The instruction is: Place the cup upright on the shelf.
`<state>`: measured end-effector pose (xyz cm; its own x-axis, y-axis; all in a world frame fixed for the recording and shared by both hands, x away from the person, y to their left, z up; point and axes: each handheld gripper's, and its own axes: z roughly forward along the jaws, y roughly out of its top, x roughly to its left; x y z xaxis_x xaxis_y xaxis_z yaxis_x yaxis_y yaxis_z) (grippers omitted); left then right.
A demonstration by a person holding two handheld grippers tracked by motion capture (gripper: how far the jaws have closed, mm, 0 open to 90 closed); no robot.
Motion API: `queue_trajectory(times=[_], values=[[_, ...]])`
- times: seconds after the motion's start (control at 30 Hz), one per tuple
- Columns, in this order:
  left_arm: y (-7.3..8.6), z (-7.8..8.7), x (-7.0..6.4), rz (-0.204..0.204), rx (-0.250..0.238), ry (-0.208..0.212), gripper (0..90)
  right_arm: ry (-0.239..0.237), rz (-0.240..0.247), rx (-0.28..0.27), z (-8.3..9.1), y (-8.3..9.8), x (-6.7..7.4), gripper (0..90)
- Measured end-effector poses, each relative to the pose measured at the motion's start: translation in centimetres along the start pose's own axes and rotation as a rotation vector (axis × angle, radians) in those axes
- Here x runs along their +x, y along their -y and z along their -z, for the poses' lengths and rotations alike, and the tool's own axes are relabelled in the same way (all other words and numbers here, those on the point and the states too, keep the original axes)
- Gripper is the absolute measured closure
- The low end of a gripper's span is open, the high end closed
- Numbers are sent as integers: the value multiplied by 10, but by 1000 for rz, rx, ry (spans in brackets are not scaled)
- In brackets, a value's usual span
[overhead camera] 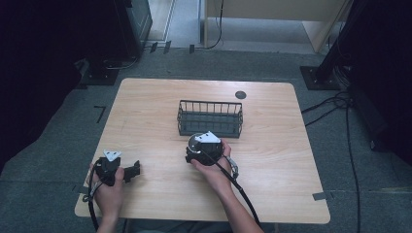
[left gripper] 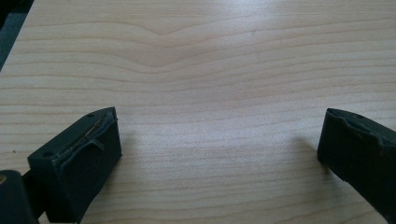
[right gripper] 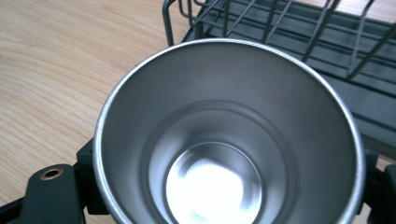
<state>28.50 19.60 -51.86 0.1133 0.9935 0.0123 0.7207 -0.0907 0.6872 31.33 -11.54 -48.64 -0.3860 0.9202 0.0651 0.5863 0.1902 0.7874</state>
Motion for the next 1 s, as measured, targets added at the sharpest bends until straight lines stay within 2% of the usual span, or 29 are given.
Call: queue_trajectory(times=[0.43, 1.0], values=[[0, 0, 0, 1, -1, 0, 0, -11, -3, -49, 25, -21, -15, 177], [0, 0, 0, 4, -3, 0, 0, 14, 5, -108, 46, -53, -38, 178]])
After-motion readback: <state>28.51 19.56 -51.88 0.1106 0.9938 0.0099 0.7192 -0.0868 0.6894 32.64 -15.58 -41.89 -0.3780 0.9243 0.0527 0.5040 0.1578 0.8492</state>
